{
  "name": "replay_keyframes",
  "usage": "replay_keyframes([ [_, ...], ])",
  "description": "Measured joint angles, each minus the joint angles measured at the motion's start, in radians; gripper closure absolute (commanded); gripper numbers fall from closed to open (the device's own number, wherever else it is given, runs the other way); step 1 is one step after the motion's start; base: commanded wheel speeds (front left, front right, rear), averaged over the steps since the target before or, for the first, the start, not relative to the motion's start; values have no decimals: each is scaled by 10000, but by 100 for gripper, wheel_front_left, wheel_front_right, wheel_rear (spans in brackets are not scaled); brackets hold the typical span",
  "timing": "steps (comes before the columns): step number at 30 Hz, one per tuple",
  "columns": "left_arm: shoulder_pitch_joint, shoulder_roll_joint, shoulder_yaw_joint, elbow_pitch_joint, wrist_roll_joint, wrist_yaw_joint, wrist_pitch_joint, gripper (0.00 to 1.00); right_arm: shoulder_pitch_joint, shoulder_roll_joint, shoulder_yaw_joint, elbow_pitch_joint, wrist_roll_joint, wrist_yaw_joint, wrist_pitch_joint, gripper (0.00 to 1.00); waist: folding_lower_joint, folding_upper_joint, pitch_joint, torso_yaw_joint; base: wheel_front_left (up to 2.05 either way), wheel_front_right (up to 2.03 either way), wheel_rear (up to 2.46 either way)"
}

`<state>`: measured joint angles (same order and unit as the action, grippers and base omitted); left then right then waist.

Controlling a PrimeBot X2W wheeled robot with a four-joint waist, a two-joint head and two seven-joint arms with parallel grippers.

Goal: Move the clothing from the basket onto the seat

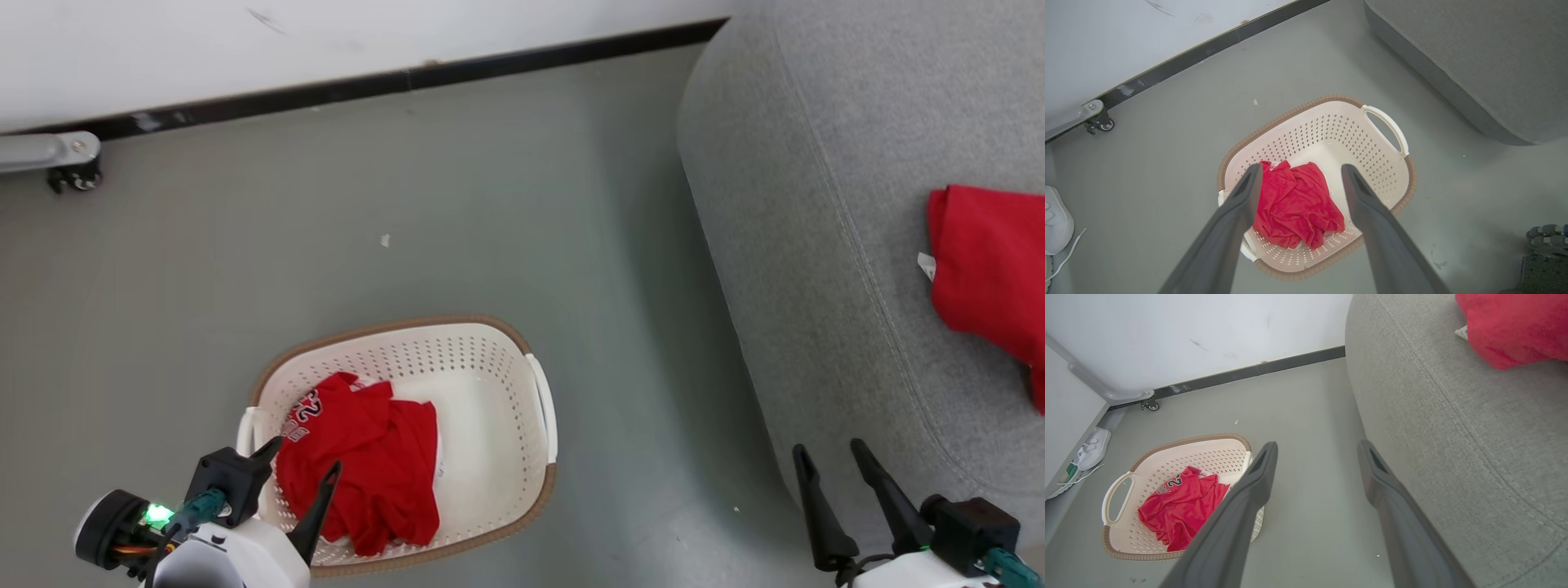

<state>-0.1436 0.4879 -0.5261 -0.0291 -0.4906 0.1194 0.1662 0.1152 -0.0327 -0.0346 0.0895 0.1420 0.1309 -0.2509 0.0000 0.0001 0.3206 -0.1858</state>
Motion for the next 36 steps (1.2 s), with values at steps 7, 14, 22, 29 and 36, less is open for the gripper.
replay_keyframes([
  [7, -129, 370, 163, -169, 73, 0, 102, 0, -440, -2, 410, -128, 115, 0, 0, 0, 0, 0, 665, -431, 0, 0, 0],
  [14, -169, 917, 128, -226, 454, -4, 500, 0, -843, -2, 819, -140, 343, 0, 0, 0, 0, 0, 1284, -821, 0, 0, 0],
  [22, -587, 1478, -42, -355, 1060, -94, 984, 0, -1278, -6, 1342, -150, 575, 0, 0, 0, 0, 0, 2002, -1280, 0, 0, 0],
  [29, -879, 1513, 19, -573, 1076, -92, 1208, 0, -1664, -8, 1732, -148, 708, 0, 0, 0, 0, 0, 2509, -1589, 0, 0, 0],
  [36, -927, 1887, -10, -610, 1267, -123, 1473, 0, -1861, -8, 1956, -144, 861, 0, 0, 0, 0, 0, 2921, -1826, 0, 0, 0],
])
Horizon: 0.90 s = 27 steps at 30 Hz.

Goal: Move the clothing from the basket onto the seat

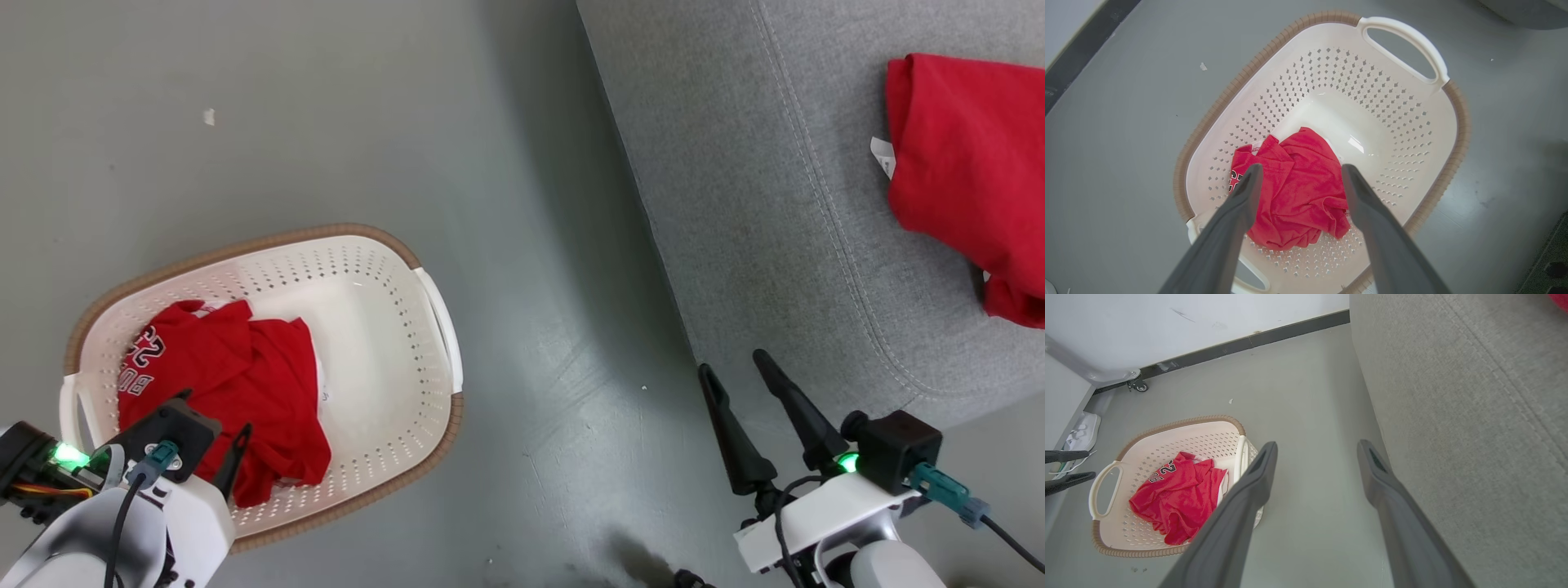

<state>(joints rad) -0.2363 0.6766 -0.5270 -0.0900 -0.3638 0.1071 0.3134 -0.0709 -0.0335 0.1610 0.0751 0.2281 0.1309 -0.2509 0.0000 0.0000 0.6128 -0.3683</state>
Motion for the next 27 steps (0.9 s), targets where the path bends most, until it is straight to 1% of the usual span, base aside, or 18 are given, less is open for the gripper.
replay_keyframes([
  [12, -168, 571, -184, 2, 669, -15, 700, 0, -269, 2, 497, 0, 265, 0, 0, 0, 0, 0, 762, -406, 0, 0, 0],
  [21, -736, 807, -343, 102, 1156, -104, 1200, 0, -632, 2, 859, -12, 368, 0, 0, 0, 0, 0, 1264, -661, 0, 0, 0],
  [27, -1059, 800, -493, 217, 1390, -142, 1569, 0, -934, 2, 1085, -10, 410, 0, 0, 0, 0, 0, 1548, -803, 0, 0, 0],
])
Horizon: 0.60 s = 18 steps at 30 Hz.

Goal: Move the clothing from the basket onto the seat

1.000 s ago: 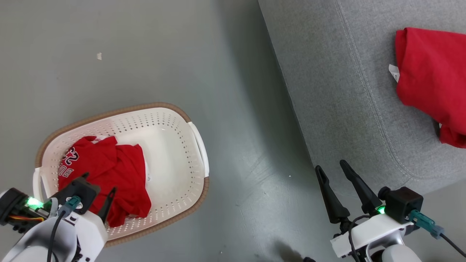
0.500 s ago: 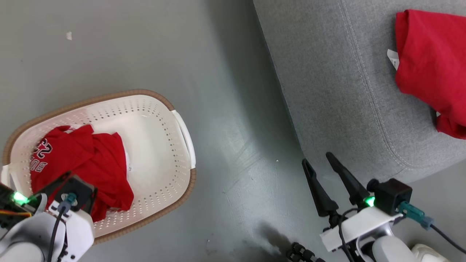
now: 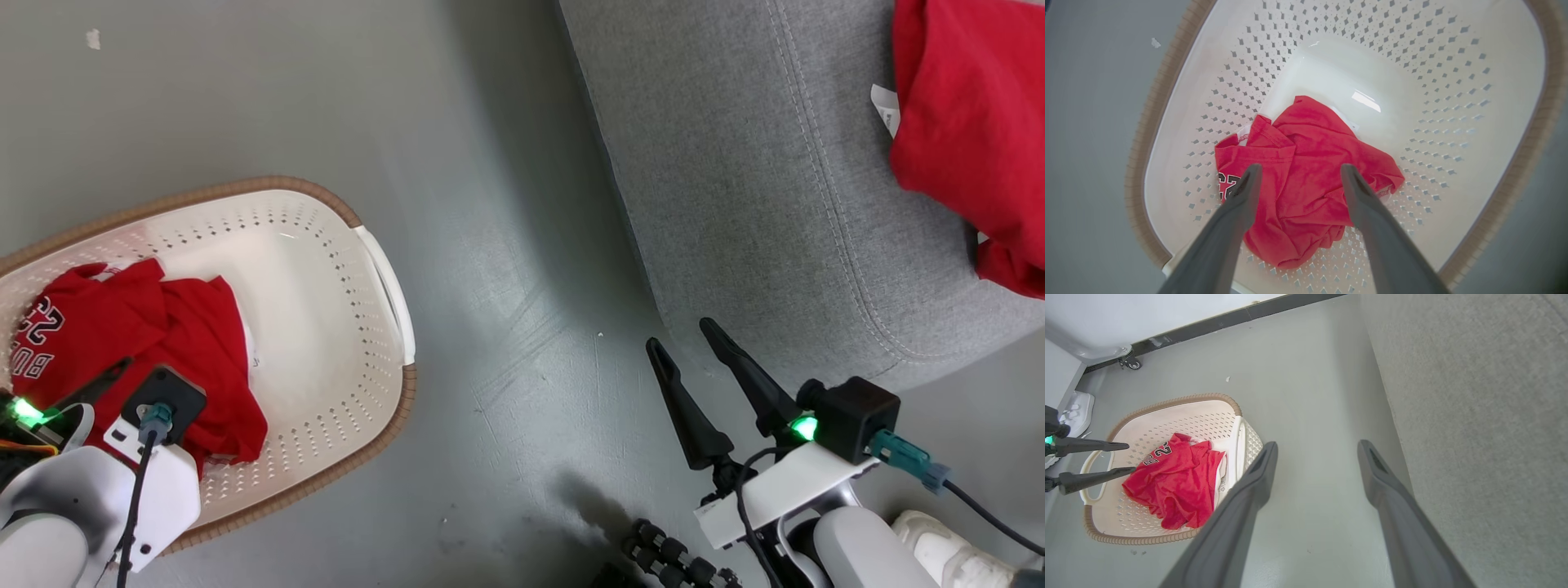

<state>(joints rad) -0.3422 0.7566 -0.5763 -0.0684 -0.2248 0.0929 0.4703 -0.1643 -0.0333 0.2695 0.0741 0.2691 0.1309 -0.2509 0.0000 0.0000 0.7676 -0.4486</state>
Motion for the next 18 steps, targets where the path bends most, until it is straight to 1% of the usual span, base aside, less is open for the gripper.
replay_keyframes([
  [3, -101, -17, -42, 88, 165, 0, 203, 0, -56, 0, 69, 0, 0, 0, 0, 0, 0, 0, 133, -49, 0, 0, 0],
  [13, -409, -144, -128, 520, 219, 12, 934, 0, -93, 2, 284, 13, 0, 0, 0, 0, 0, 0, 543, -125, 0, 0, 0],
  [18, -613, -142, -230, 604, 414, 10, 1049, 0, -227, 2, 291, 44, -2, 0, 0, 0, 0, 0, 687, -107, 0, 0, 0],
])
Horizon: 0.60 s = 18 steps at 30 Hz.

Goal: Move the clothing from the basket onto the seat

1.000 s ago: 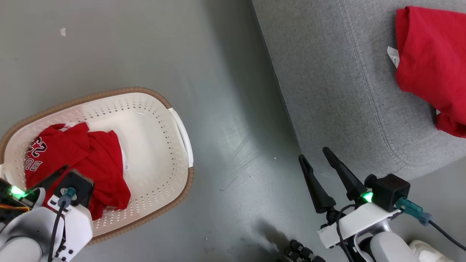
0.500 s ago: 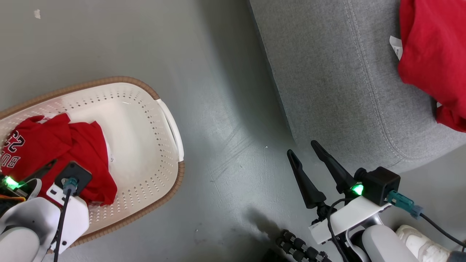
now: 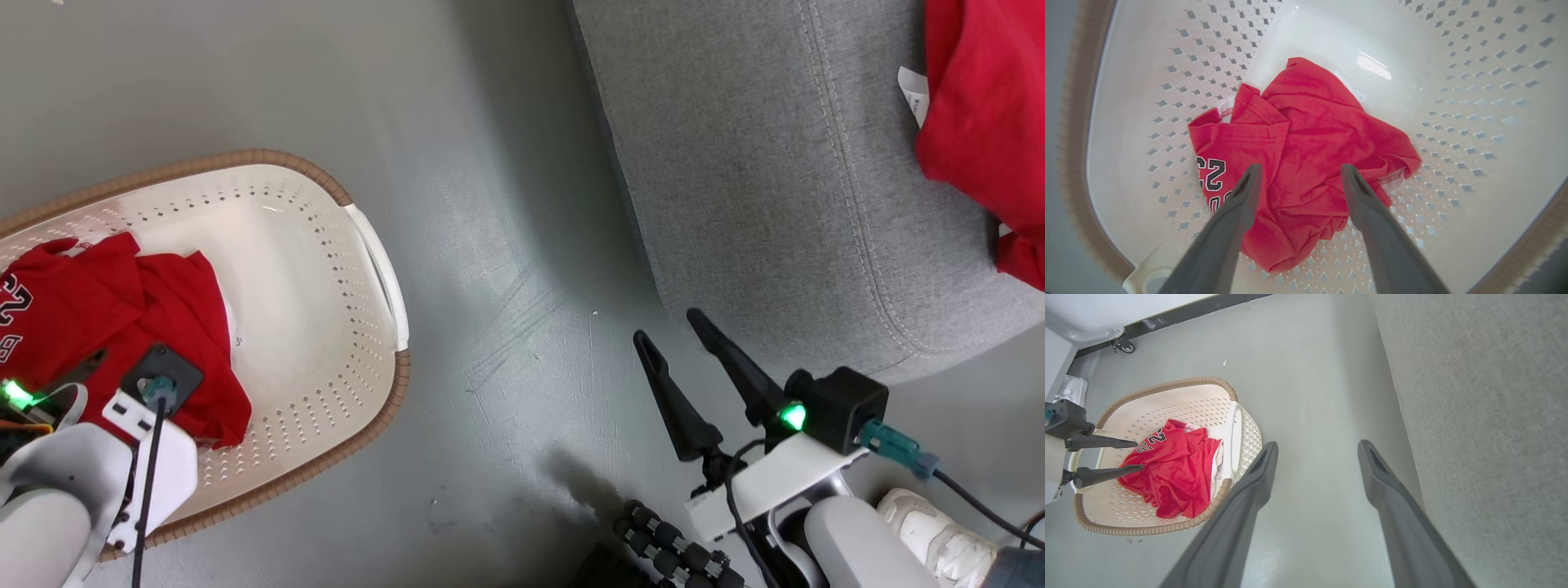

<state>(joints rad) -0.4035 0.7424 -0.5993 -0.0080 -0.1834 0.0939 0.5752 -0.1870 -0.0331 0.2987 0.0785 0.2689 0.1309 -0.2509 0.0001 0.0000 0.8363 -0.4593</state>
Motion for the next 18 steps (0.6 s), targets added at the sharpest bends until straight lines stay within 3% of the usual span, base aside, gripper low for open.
replay_keyframes([
  [18, -245, -297, -405, 322, 270, -130, 500, 0, -235, -2, 111, 29, 44, 0, 0, 0, 0, 0, 213, 1, 0, 0, 0],
])
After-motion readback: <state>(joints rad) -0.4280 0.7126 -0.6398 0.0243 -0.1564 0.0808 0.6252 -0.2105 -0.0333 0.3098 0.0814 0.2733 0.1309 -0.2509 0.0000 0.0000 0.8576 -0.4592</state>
